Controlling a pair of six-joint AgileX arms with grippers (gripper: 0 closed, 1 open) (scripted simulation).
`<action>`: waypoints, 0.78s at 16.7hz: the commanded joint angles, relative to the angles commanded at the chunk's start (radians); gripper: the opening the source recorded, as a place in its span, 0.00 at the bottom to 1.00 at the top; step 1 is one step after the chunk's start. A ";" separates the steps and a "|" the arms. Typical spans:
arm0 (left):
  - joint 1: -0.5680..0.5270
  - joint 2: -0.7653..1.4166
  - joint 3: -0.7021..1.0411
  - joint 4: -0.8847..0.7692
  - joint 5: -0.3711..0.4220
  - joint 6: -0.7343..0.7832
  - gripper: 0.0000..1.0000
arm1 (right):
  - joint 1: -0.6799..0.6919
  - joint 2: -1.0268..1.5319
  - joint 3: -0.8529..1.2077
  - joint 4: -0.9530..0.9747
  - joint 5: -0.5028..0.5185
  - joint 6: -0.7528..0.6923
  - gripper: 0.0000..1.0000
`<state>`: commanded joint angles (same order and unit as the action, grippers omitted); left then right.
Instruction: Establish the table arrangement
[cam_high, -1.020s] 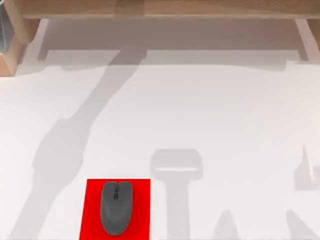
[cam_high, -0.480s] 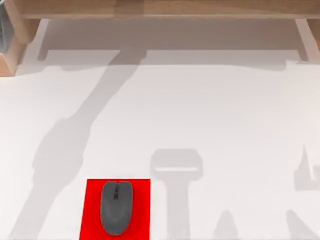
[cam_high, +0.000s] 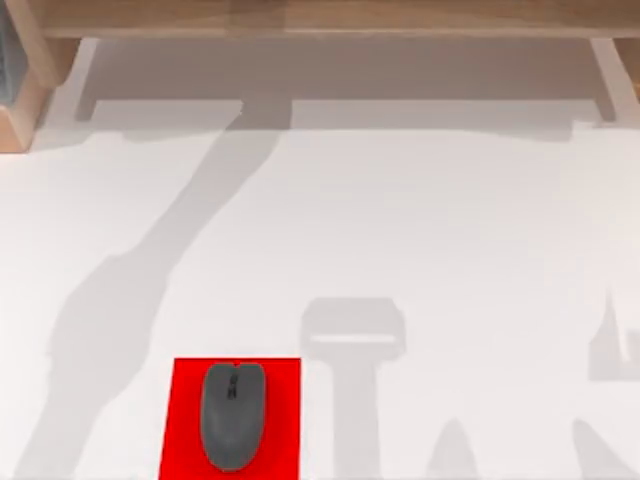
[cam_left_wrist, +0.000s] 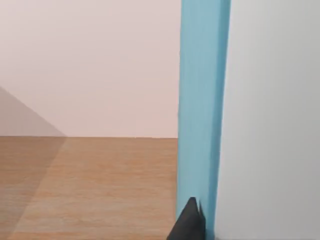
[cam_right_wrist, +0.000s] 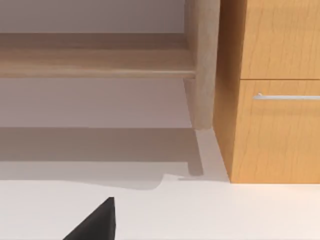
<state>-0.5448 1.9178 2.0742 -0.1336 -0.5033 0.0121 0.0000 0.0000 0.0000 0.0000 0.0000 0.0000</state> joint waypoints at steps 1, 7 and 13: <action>-0.003 -0.005 -0.006 0.000 -0.004 0.000 0.00 | 0.000 0.000 0.000 0.000 0.000 0.000 1.00; 0.024 -0.022 -0.003 0.020 0.008 0.009 0.00 | 0.000 0.000 0.000 0.000 0.000 0.000 1.00; 0.299 -0.160 -0.115 0.192 0.111 0.142 0.00 | 0.000 0.000 0.000 0.000 0.000 0.000 1.00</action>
<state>-0.2453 1.7581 1.9594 0.0583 -0.3923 0.1539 0.0000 0.0000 0.0000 0.0000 0.0000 0.0000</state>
